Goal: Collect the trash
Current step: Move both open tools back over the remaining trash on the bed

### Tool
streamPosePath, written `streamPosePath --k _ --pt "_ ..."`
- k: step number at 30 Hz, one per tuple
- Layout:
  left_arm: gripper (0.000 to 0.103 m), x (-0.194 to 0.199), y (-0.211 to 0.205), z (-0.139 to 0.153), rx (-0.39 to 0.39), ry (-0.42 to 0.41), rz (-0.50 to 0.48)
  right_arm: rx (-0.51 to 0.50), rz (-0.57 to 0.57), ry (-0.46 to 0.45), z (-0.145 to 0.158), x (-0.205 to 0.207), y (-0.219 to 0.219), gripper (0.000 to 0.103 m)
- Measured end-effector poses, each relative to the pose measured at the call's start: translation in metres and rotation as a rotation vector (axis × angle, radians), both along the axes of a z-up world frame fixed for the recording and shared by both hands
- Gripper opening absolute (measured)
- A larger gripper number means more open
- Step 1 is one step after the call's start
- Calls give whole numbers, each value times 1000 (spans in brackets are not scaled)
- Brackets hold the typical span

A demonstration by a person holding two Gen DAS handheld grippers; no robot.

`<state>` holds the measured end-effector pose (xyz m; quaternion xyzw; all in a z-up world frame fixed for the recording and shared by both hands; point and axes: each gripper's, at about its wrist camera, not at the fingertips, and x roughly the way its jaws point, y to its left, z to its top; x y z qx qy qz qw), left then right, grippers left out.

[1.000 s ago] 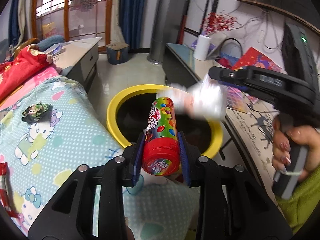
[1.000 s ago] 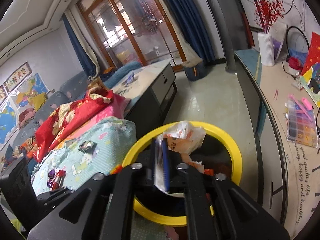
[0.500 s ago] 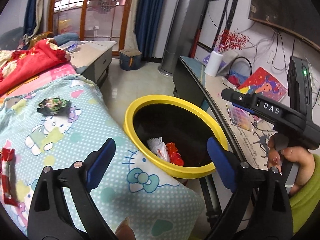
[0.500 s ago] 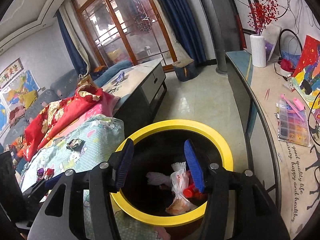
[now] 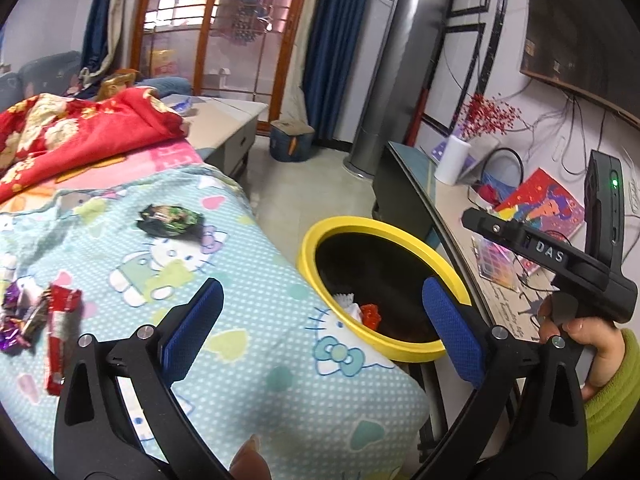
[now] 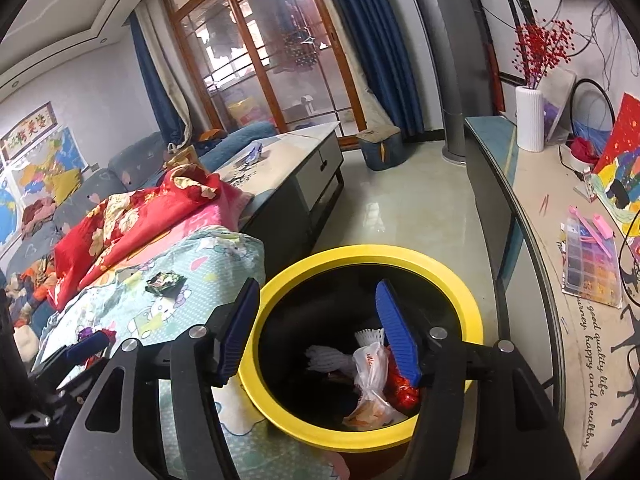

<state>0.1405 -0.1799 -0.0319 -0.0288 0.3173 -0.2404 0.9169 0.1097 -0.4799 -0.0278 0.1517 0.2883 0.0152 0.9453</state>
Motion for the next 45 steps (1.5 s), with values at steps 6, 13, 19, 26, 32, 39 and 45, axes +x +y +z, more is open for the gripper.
streamPosePath --k 6,13,19,26,32,39,45 --pt "92 -5 20 10 -7 -38 45 -18 31 -16 8 -1 16 59" --pt "92 -10 42 18 -14 -71 101 -27 71 -38 16 -4 35 63" --pt "92 -15 65 25 -8 -109 154 -44 124 -54 21 -7 61 64" --pt "92 -18 89 31 -15 -131 208 -47 188 -63 25 -11 88 66" --pt "92 -19 110 34 -26 -135 258 -46 244 -68 27 -15 112 66" --pt "92 -21 134 35 -36 -138 314 -60 312 -63 26 -20 144 67" --pt "92 -23 155 37 -51 -141 362 -63 364 -51 25 -22 164 67"
